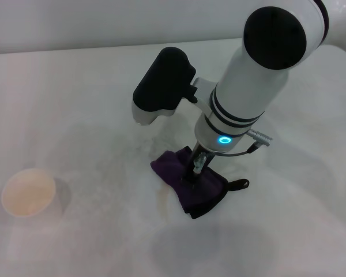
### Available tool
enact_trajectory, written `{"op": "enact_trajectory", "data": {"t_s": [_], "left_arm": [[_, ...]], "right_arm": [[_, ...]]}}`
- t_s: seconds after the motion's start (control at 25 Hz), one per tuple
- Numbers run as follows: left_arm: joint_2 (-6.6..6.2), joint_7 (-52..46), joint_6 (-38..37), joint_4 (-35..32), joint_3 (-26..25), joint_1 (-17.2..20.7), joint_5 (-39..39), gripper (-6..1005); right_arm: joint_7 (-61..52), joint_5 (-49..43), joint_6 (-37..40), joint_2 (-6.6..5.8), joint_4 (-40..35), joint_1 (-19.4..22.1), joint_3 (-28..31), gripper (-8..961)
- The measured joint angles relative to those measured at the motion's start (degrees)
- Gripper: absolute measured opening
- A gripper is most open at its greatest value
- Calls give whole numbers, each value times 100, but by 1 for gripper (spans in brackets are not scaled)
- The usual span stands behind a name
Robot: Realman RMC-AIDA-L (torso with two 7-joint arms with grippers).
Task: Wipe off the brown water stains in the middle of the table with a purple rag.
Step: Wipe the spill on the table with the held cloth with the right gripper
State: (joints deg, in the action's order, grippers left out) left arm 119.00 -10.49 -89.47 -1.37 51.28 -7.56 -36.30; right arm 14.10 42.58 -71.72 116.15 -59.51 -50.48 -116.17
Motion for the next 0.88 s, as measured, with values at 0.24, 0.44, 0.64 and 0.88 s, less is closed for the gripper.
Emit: {"op": "enact_trajectory", "data": {"t_s": [0.24,0.44,0.64,0.88], "left_arm": [[8,3,7,5,-5,1,0,892],[9,4,8,6,-5,-19,0,892],[9,4,9,5,-5,-45,0,893],[9,4,9,5,-5,-44,0,893]], "right_arm": [[-13,463,-37,4,-271,9,-413,96],[107,1037,-35,4,-468,21,-851,96],[293,1474,-54,5,-688,-18,-1189,97],[266,1198,-61,5,-682,-27,-966,97]]}}
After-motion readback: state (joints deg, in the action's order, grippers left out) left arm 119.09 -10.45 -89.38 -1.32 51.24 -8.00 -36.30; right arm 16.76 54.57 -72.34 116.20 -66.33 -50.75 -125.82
